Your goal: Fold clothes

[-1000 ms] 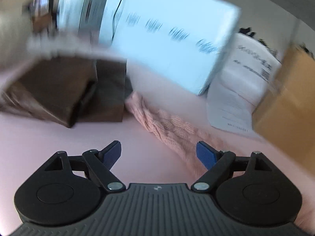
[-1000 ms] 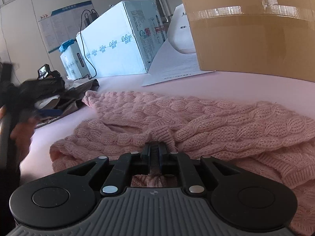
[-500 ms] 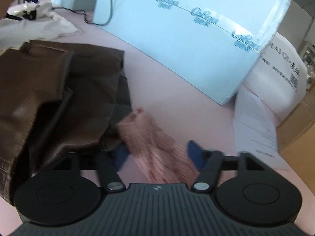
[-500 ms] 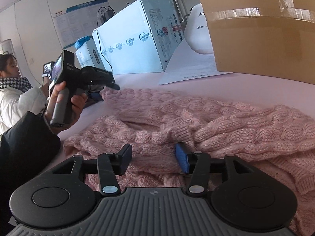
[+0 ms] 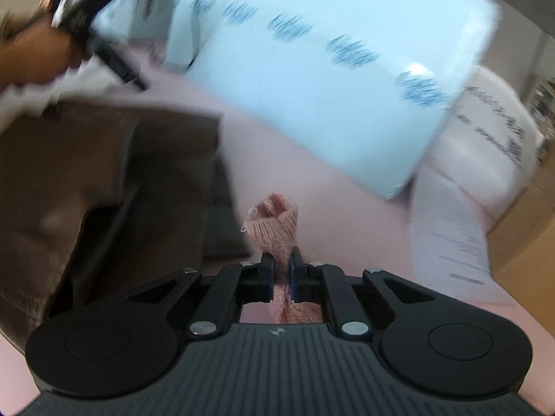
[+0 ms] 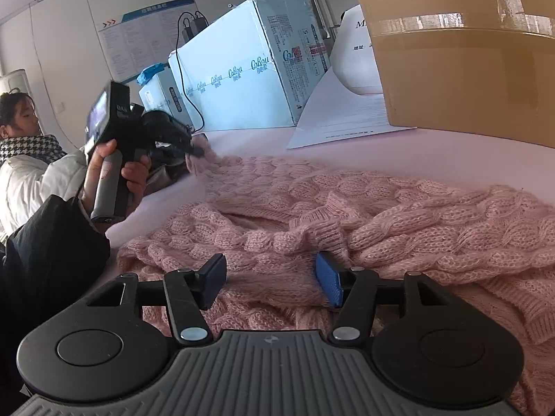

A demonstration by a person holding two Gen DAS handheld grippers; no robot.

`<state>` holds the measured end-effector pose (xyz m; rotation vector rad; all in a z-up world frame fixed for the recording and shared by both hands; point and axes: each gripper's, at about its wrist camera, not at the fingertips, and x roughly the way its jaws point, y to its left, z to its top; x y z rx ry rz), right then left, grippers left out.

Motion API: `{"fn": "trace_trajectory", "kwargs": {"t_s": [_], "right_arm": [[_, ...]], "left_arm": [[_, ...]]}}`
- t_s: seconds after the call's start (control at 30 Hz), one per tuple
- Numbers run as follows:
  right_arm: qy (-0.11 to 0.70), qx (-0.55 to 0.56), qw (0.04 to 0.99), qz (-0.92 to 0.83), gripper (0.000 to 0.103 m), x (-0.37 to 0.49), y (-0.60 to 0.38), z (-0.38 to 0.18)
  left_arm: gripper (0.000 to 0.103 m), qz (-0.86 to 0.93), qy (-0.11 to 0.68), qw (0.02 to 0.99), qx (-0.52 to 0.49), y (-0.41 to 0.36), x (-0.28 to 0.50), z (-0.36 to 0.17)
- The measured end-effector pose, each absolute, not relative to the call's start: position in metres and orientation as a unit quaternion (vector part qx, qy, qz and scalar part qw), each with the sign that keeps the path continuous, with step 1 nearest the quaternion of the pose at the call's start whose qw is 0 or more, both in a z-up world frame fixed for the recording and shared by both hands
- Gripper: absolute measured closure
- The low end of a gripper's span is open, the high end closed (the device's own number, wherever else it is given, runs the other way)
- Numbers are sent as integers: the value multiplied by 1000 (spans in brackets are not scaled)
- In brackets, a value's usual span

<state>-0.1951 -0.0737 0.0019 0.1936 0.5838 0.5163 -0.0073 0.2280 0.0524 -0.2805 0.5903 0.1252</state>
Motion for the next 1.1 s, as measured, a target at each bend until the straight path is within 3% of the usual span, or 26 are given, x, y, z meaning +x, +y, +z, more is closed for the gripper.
{"fn": "trace_trajectory", "kwargs": {"t_s": [0.43,0.6,0.97,1.03,1.07,1.1], "right_arm": [[284,98,919,256,44,-195,-74,2],[284,100,919,256,44,-195,-74,2],[284,102,918,258,43,-195,-76,3],[284,102,918,259,42,-195,-76,3],[284,103,917,259,42,-195,-76,3],[284,103,917,260,42,-195,-76,3]], "left_arm": [[96,-183,222,957,-37,83,-76,114],[96,-259,249,933,5,38,-91,104],[95,-287,343,894,16,24,-76,57],[89,-291,352,889,15,24,-80,51],[80,-293,356,887,16,23,-81,49],[63,-296,359,885,16,23,-82,48]]}}
